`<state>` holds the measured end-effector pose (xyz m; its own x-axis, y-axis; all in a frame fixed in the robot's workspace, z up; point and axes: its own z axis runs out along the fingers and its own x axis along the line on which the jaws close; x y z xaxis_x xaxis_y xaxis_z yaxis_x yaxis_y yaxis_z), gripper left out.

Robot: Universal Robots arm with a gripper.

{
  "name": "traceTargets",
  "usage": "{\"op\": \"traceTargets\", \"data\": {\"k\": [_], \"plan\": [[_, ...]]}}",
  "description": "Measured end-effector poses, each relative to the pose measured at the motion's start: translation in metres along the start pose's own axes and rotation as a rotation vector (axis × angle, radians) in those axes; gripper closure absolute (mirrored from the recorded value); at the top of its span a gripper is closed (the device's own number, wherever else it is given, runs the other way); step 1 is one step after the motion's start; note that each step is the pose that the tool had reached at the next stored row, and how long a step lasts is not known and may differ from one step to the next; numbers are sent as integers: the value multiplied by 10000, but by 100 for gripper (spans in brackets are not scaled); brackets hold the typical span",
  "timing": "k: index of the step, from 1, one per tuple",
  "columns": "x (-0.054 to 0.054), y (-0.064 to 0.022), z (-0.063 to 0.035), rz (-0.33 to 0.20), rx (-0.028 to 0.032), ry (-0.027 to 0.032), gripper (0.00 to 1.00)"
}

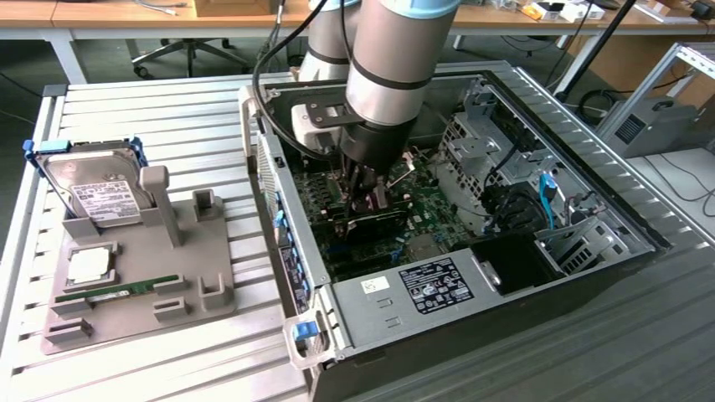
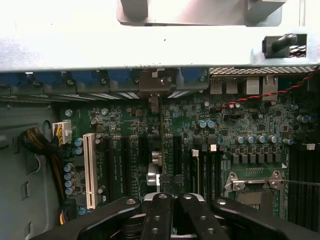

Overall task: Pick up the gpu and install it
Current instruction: 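Press down on the gpu until it lock into place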

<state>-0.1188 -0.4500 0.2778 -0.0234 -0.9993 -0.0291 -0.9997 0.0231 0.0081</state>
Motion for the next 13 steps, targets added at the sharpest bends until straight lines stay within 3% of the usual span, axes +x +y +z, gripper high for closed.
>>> {"op": "traceTargets", "data": {"k": [13], "plan": [[1,-1,41,0,2,-3,89]]}}
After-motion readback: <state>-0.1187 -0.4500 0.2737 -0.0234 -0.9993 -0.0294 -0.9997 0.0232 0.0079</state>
